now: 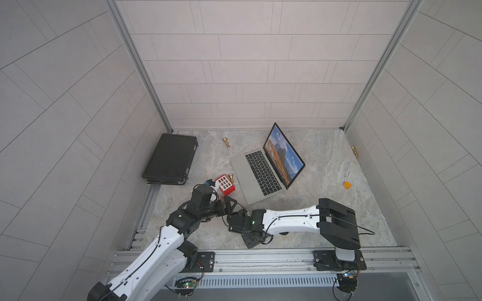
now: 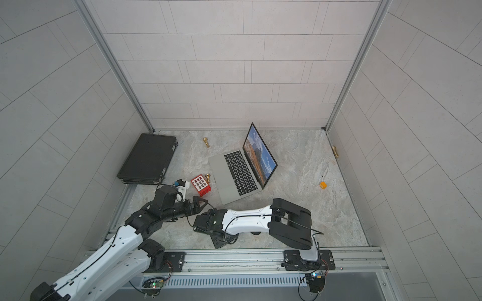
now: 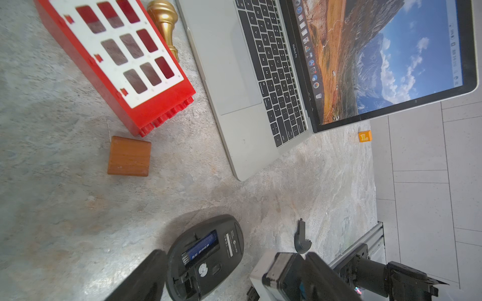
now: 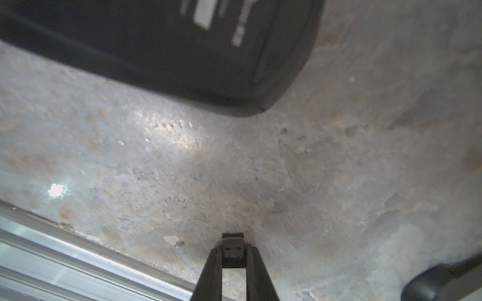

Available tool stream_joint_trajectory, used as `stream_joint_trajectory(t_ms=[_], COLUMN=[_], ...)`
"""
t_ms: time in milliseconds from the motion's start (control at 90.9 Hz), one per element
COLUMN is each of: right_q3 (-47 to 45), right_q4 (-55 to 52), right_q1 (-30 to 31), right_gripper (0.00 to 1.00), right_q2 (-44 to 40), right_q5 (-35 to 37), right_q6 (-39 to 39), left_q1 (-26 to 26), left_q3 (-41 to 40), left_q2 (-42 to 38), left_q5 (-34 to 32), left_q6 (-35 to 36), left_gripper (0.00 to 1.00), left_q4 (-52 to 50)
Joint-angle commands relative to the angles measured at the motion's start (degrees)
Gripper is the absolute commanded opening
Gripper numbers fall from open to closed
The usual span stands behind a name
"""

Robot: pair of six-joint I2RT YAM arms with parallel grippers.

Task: Insert the wireless mouse receiver into the laptop
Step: Pick up the USB plug at the center of the board, then insert the USB plug into the USB port.

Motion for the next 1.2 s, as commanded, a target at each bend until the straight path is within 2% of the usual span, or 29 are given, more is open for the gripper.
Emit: stream_joint_trajectory(t_ms=[0,132,209,451,649,869,1046,1189], right_q3=[-2.80,-5.68,-7.00,-12.35,-20.67,-29.01,-30.61,-30.53], right_q4=[-2.51,-0.55,0.87,4.93,9.49,20.76,26.15,28.57], right_q1=[0.31,0.24,0.09,-3.19,-12.16,-22.70,-27.87,-31.76], right_gripper=[0.13,0.11,0.11,0.11,0.11,0.11,0.11,0.11], right_q2=[-0.27,-4.49,-7.63,-16.24,-22.78,-28.03,-27.70,-26.17], right_q5=[0.78,2.90,5.78,11.56,11.96,10.05,8.59,7.13], right_q6=[-0.02,-2.61,-6.92,-18.09,-21.27,-24.04,-28.17,-31.05], left_q1=[0.35,0.36,0.33,-0.03,-2.85,-6.60,-6.87,-7.02], left_q3=[-0.58,-0.86,-0.77,2.11,7.71,15.45,20.67,23.94], left_q2=[-0.59,0.28,2.25,16.08,29.15,42.78,52.61,57.41], left_q5=[0.97,4.04,7.29,13.62,15.04,14.54,15.78,15.95], left_q6=[0.17,0.26,0.51,1.39,2.18,4.41,6.08,9.14], left_gripper=[0.83,0.76,0.71,0.63,0.55,0.44,0.40,0.40], left_q4=[-0.03,3.64,7.07,19.09,27.28,31.70,33.86,32.85])
